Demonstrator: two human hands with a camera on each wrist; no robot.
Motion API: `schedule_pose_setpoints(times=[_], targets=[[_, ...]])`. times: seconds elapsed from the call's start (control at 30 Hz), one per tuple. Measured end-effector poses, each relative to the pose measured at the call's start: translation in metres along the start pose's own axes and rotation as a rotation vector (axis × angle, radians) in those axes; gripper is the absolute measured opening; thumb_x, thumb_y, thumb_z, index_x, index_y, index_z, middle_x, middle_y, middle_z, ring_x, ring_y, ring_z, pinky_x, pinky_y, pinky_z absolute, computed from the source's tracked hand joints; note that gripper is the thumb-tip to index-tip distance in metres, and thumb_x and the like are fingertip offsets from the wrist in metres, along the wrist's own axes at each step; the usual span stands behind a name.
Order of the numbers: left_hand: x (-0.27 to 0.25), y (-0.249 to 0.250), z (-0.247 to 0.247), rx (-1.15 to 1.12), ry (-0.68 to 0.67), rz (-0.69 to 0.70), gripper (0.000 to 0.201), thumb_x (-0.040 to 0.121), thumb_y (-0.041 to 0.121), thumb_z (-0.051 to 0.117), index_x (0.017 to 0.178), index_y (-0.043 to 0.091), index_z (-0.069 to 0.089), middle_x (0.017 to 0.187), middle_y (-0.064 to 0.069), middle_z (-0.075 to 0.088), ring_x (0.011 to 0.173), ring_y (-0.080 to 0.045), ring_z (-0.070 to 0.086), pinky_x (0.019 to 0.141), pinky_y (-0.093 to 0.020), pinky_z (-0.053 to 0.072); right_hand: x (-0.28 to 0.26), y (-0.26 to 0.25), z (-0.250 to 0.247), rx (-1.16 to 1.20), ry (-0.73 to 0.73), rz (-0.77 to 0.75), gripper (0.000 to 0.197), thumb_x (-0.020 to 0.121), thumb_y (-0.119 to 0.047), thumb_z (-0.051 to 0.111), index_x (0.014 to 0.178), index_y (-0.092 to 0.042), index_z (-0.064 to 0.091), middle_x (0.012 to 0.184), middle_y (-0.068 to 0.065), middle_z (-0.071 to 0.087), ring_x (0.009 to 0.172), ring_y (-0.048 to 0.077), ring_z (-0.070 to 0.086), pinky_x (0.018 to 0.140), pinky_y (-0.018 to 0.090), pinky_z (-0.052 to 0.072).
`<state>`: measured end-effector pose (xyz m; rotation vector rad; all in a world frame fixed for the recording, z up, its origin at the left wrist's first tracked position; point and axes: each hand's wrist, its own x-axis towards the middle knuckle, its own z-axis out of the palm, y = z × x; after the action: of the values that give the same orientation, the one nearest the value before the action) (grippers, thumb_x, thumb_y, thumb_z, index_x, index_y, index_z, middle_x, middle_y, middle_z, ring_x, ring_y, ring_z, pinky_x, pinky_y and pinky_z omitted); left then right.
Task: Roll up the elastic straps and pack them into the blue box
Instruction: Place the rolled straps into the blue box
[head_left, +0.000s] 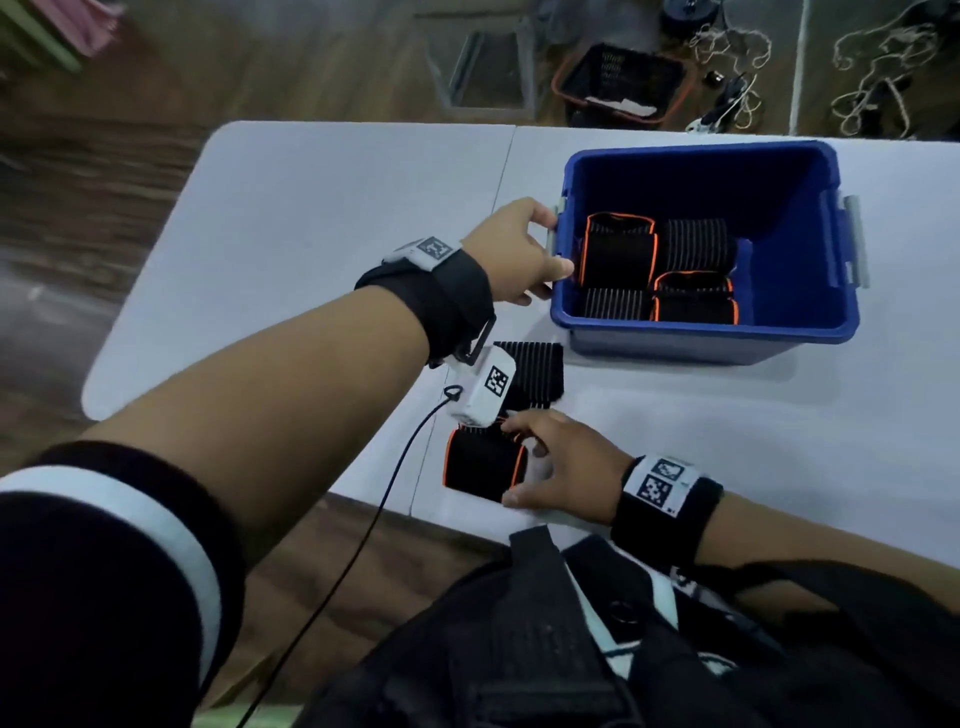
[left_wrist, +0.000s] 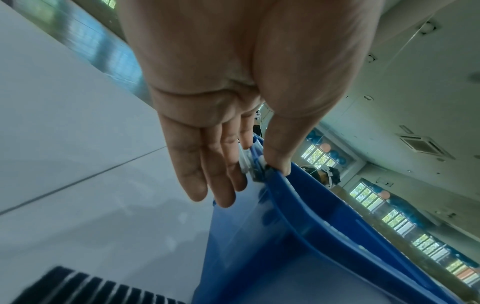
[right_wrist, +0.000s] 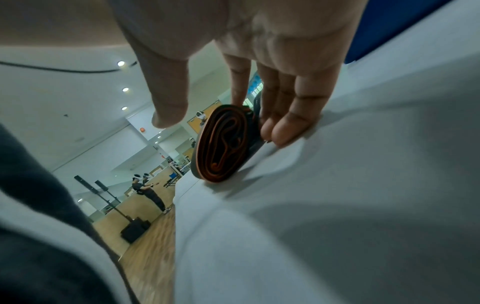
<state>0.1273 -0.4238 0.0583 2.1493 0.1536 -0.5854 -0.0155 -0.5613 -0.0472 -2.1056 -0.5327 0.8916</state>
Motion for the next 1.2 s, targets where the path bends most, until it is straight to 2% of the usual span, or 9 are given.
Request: schedule_pose_setpoints(times=[0.2,0.4,0.5,0.6,0.7,0.83,0.93,1.1,1.2], targets=[[-0.001,0.004,0.004,0.047,0.022,-0.022,0.041,0.091,0.017,0.070,0.127,0.019,0.048,0.096,-0.011,0.076,0.082,-0.023,0.077,0.081,-0.048,0.063,0.014,-0.004,0.014,-0.044,0.045,-0.048,0.061,0.076,-0.043,0.076,0.128,-0.031,0.046,0.119,-0.005,0.058,0.102,0.015,0.056,0.089,0.034,0.048],[-0.003,0.005,0.009,0.035,0.054,-0.029,0.038,0.093,0.014,0.067,0.126,0.020,0.049,0.093,-0.009,0.075,0.078,-0.022,0.077,0.080,-0.046,0.063,0.013,-0.001,0.007,0.018,0.081,-0.014,0.049,0.074,-0.030,0.077,0.114,-0.032,0.050,0.081,-0.011,0.058,0.073,0.010,0.058,0.063,0.023,0.045],[-0.005,0.005,0.010,0.028,0.064,-0.026,0.037,0.094,0.013,0.065,0.126,0.020,0.049,0.091,-0.009,0.074,0.079,-0.022,0.076,0.078,-0.044,0.063,0.006,0.004,0.000,0.093,0.089,0.005,0.052,0.068,-0.029,0.080,0.111,-0.038,0.051,0.091,-0.008,0.063,0.076,0.010,0.061,0.072,0.029,0.054],[-0.004,0.004,0.013,-0.009,0.061,-0.023,0.038,0.094,0.010,0.064,0.127,0.018,0.048,0.093,-0.014,0.074,0.080,-0.024,0.075,0.077,-0.044,0.063,-0.009,0.005,-0.016,0.151,0.108,0.018,0.054,0.067,-0.027,0.081,0.113,-0.038,0.053,0.096,-0.006,0.062,0.073,0.014,0.062,0.069,0.030,0.055],[-0.005,0.001,0.014,-0.050,0.064,-0.017,0.039,0.094,0.008,0.063,0.130,0.016,0.048,0.089,-0.013,0.071,0.078,-0.025,0.073,0.076,-0.043,0.063,-0.031,-0.001,-0.042,0.187,0.171,0.004,0.052,0.068,-0.019,0.082,0.111,-0.033,0.057,0.081,-0.010,0.055,0.059,0.006,0.052,0.063,0.029,0.051],[-0.004,-0.003,0.017,-0.105,0.072,-0.006,0.036,0.094,0.005,0.062,0.125,0.019,0.049,0.081,-0.007,0.067,0.080,-0.028,0.072,0.081,-0.051,0.061,-0.070,-0.012,-0.091,0.236,0.230,-0.021,0.051,0.068,-0.007,0.081,0.108,-0.030,0.060,0.082,-0.012,0.060,0.056,0.000,0.053,0.059,0.020,0.049],[-0.003,-0.004,0.017,-0.149,0.065,-0.006,0.035,0.095,0.003,0.061,0.124,0.019,0.049,0.081,-0.010,0.065,0.083,-0.031,0.071,0.082,-0.054,0.061,-0.095,-0.019,-0.134,0.302,0.301,-0.028,0.049,0.067,0.000,0.082,0.105,-0.025,0.062,0.076,-0.018,0.061,0.058,0.007,0.055,0.061,0.029,0.054],[-0.003,-0.004,0.017,-0.181,0.043,0.001,0.039,0.095,0.003,0.061,0.127,0.020,0.050,0.102,-0.028,0.067,0.089,-0.037,0.073,0.081,-0.055,0.061,-0.104,-0.017,-0.204,0.214,0.459,0.004,0.046,0.067,0.000,0.084,0.102,-0.020,0.061,0.076,0.005,0.065,0.066,0.014,0.058,0.065,0.034,0.054],[-0.003,-0.004,0.018,-0.187,0.048,0.008,0.038,0.095,0.004,0.062,0.127,0.021,0.051,0.105,-0.032,0.066,0.091,-0.041,0.072,0.080,-0.057,0.060,-0.087,-0.006,-0.231,0.079,0.506,0.113,0.046,0.065,-0.003,0.086,0.100,-0.021,0.061,0.079,0.002,0.065,0.064,0.014,0.059,0.068,0.036,0.055]])
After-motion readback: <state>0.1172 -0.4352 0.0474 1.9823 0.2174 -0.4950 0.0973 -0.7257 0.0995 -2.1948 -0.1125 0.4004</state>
